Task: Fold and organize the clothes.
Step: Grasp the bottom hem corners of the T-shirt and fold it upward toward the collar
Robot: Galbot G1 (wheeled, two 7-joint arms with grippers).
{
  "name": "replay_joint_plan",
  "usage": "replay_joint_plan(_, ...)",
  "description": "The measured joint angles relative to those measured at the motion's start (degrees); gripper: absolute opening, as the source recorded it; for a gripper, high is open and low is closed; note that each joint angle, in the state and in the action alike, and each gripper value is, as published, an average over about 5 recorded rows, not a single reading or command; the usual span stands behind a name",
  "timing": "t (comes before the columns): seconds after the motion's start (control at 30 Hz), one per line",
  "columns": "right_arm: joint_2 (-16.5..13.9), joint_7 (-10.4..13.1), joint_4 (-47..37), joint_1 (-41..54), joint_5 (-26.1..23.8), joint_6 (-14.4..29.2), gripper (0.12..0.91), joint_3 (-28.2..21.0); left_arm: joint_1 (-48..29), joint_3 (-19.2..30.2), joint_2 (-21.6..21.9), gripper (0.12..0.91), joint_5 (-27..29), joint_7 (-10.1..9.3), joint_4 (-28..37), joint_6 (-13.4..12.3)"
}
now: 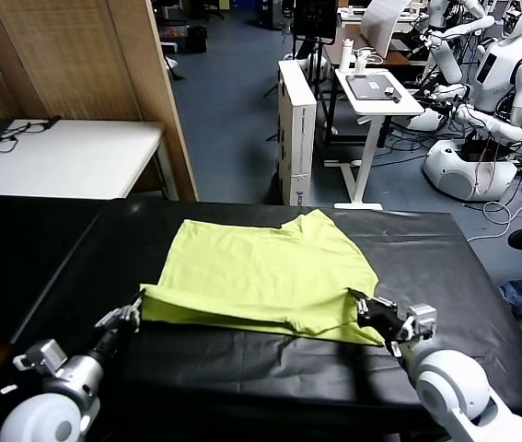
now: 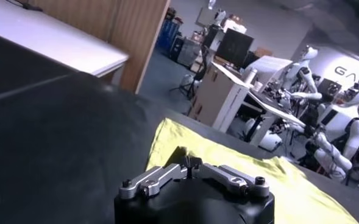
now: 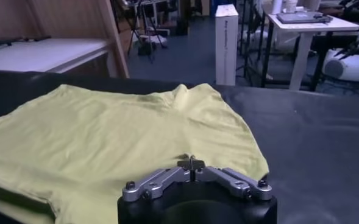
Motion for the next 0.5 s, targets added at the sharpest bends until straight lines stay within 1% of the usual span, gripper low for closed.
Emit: replay_joint_plan(0.5,0.0,0.1,-1.7,1.1,-0.4,-0.1,0.140,-1.0,-6.9,3.7,4.7,0.146,-0.4,0.08,7.9,0.1)
